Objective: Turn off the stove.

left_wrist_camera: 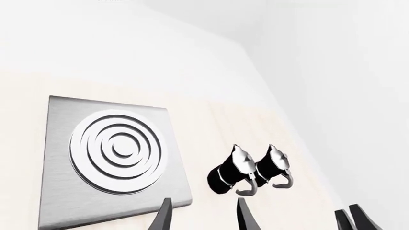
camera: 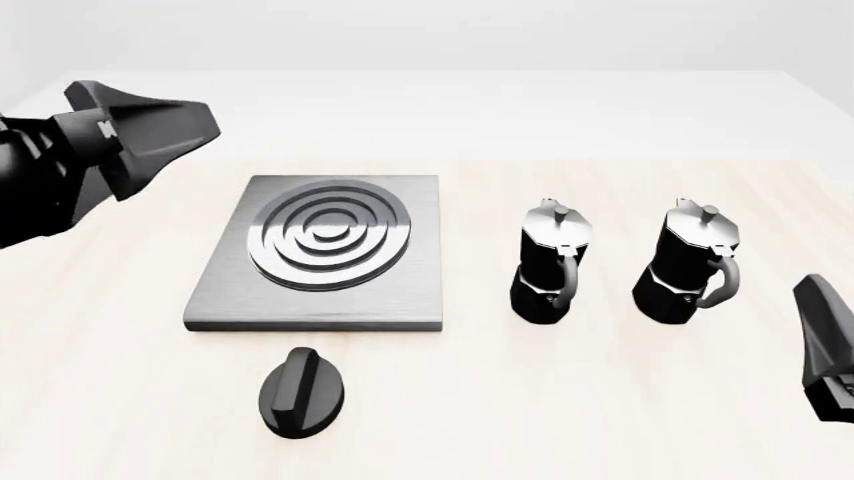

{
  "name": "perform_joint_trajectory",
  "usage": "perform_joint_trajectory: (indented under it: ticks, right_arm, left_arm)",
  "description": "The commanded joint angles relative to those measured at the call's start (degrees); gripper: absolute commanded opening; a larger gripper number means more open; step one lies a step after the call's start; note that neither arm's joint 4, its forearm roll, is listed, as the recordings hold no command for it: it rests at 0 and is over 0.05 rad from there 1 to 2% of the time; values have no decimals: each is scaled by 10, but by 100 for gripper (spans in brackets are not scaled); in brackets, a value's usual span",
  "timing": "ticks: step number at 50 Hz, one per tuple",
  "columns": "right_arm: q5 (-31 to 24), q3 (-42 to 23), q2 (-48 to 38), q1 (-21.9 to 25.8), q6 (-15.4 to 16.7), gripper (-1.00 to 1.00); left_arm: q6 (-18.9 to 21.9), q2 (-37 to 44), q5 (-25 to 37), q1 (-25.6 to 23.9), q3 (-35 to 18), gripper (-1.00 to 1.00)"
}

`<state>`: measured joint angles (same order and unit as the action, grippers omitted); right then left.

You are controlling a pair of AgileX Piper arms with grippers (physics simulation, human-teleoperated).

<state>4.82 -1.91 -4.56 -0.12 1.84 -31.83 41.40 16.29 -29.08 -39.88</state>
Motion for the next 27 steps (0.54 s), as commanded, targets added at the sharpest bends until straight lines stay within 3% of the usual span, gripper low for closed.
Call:
perform_joint_trajectory:
  ticks: [1, 15, 27]
  right_arm:
    - [12, 1, -10, 1, 1, 100]
    - [-40, -2, 41, 4, 3, 100]
    - [-49, -7, 45, 4, 3, 100]
  left_arm:
    - [-19, -89, 28, 5, 50, 100]
    - [-29, -192, 98, 27, 80, 100]
    - [-22, -251, 166, 62, 82, 100]
